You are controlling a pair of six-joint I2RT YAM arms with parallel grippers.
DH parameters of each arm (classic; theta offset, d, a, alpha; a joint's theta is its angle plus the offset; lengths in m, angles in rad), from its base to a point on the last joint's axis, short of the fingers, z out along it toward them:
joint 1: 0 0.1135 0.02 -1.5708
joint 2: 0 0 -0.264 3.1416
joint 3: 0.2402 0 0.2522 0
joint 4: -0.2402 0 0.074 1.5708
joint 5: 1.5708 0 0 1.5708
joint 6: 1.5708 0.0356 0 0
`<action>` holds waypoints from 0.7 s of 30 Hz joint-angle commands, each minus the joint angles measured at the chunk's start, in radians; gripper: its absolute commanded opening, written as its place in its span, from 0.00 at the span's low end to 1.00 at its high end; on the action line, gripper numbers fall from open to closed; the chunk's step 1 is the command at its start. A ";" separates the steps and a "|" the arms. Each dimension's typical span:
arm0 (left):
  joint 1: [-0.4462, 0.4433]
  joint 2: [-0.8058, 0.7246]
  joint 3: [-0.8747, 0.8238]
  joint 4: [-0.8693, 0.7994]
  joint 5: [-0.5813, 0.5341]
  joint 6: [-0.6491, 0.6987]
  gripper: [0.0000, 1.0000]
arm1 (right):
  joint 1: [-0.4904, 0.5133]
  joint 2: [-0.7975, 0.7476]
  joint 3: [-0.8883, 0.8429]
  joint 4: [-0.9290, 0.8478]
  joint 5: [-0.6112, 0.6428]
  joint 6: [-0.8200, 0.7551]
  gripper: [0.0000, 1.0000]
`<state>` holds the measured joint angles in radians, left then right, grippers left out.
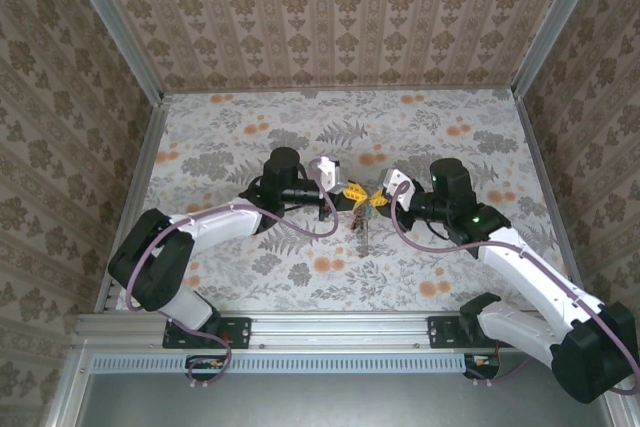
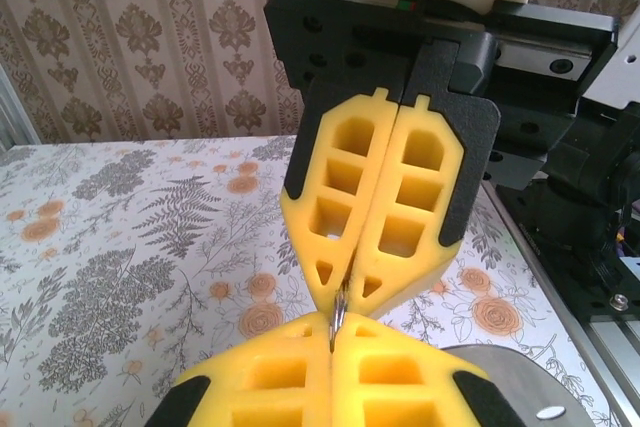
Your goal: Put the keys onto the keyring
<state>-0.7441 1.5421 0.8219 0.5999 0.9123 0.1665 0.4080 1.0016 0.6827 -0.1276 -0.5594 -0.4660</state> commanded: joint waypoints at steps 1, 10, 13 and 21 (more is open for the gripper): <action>-0.005 -0.021 0.010 0.156 0.022 -0.044 0.00 | -0.003 0.024 -0.058 0.095 -0.030 0.104 0.08; -0.004 0.003 -0.015 0.225 0.003 -0.065 0.00 | -0.004 0.069 -0.092 0.156 -0.038 0.156 0.11; -0.004 0.016 -0.032 0.268 -0.004 -0.083 0.00 | -0.005 0.085 -0.091 0.131 -0.027 0.146 0.12; -0.004 0.045 -0.057 0.341 -0.017 -0.122 0.00 | -0.005 0.090 -0.080 0.105 -0.020 0.144 0.27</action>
<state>-0.7464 1.5959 0.7528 0.7826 0.8822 0.0776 0.4011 1.1019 0.6132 0.0338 -0.5835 -0.3325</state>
